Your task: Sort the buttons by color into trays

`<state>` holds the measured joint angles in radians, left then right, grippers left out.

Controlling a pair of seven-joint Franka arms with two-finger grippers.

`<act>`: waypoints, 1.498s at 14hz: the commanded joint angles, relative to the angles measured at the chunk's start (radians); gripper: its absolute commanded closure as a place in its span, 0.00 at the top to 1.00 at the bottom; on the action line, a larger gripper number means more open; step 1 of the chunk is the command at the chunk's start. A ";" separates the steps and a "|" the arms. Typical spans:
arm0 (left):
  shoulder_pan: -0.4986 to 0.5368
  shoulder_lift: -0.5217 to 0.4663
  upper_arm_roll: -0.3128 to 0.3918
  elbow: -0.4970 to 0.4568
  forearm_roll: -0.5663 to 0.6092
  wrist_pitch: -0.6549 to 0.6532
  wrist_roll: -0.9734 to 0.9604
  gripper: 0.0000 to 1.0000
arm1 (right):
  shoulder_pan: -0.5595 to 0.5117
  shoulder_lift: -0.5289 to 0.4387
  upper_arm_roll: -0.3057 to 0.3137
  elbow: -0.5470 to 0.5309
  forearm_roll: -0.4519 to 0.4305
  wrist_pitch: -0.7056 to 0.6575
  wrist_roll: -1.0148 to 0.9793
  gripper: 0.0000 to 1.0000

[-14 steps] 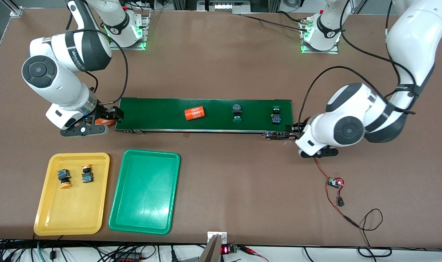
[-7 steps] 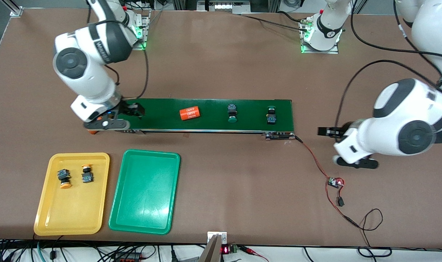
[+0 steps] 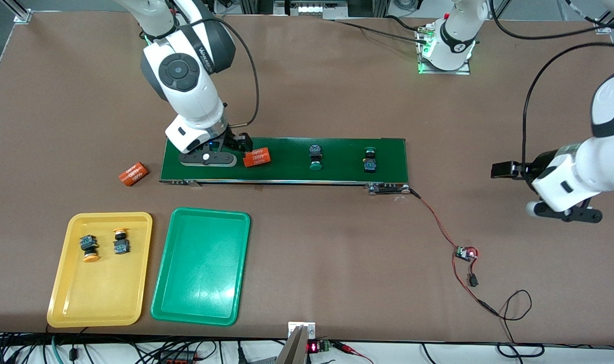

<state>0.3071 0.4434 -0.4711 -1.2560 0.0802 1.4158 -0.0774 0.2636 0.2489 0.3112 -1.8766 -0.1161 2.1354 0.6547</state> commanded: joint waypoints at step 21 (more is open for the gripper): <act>-0.301 -0.442 0.390 -0.461 0.013 0.272 0.120 1.00 | 0.046 -0.046 -0.006 -0.160 0.041 0.095 0.097 1.00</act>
<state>0.0137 -0.0010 -0.0832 -1.7350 0.0739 1.6984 0.0245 0.3208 0.2662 0.3040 -1.9631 -0.0896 2.1972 0.7714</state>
